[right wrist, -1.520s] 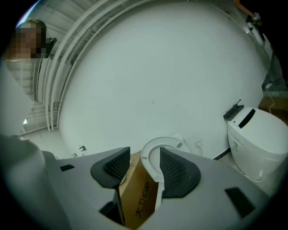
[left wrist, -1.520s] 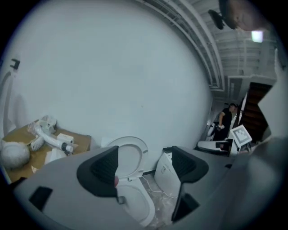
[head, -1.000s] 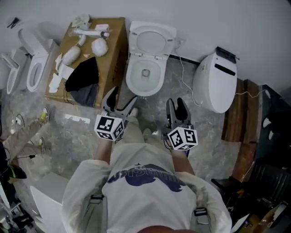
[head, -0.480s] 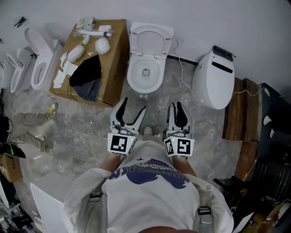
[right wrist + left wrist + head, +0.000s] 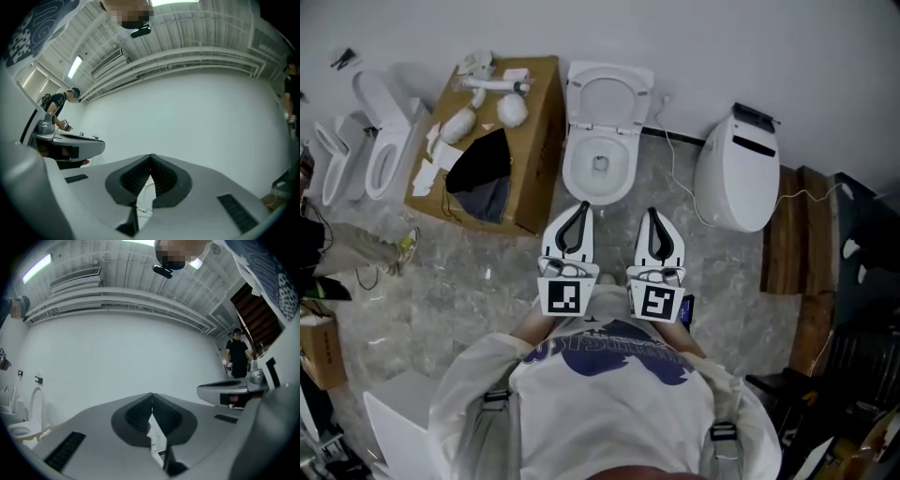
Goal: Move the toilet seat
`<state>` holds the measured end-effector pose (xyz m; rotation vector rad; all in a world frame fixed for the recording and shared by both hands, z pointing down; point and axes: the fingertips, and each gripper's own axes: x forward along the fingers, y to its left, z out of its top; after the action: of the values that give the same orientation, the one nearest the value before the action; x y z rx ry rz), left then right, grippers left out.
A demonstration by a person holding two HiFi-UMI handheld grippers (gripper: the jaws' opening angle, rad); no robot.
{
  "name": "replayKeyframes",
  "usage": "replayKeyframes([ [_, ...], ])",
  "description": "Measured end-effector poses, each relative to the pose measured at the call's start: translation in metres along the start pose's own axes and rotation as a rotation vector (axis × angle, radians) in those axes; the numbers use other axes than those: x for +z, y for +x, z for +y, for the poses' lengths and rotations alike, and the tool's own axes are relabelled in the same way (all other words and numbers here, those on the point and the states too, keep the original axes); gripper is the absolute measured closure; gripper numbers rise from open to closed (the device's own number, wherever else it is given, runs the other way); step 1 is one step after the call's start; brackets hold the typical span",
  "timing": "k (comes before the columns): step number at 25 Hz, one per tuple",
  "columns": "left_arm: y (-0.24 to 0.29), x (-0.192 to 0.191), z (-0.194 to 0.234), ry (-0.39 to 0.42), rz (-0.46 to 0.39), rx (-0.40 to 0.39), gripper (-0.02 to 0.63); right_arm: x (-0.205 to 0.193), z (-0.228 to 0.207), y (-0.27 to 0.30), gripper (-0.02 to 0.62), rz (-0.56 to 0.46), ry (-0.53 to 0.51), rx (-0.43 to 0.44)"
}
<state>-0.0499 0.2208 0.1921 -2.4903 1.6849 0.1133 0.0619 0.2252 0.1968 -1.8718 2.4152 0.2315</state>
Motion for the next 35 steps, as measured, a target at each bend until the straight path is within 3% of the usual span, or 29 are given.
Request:
replayKeyframes([
  [2,0.001,0.002,0.001,0.032,-0.003,-0.012,0.606,0.000,-0.001,0.000,0.584,0.000,-0.012,-0.004],
  [6,0.004,0.003,0.002,0.209,0.018,-0.071,0.606,-0.001,-0.001,0.003,0.584,0.001,-0.020,-0.002],
  [7,0.004,0.003,0.003,0.204,0.017,-0.069,0.606,-0.001,0.000,0.003,0.584,0.001,-0.021,-0.003],
  [9,0.001,-0.001,0.008,0.092,0.018,-0.028,0.606,0.001,0.001,0.002,0.584,-0.005,-0.015,-0.008],
  [10,0.000,-0.002,0.010,0.073,0.018,-0.020,0.606,0.002,0.002,0.002,0.584,-0.007,-0.015,-0.009],
  [12,0.001,0.001,0.012,0.111,0.016,-0.029,0.606,0.004,0.004,0.002,0.584,-0.011,-0.018,-0.007],
  [16,0.002,0.004,0.017,-0.008,-0.002,0.013,0.606,0.011,0.004,0.003,0.584,-0.032,0.001,-0.009],
  [20,0.002,0.003,0.019,-0.008,0.017,0.006,0.606,0.011,0.006,0.002,0.584,-0.016,-0.014,0.006],
  [26,0.001,-0.019,0.022,-0.032,0.112,0.006,0.609,0.001,0.010,0.003,0.588,0.018,-0.006,-0.001],
  [35,-0.003,-0.001,0.024,0.000,0.063,0.002,0.609,0.012,0.013,0.000,0.588,-0.001,-0.010,-0.001],
])
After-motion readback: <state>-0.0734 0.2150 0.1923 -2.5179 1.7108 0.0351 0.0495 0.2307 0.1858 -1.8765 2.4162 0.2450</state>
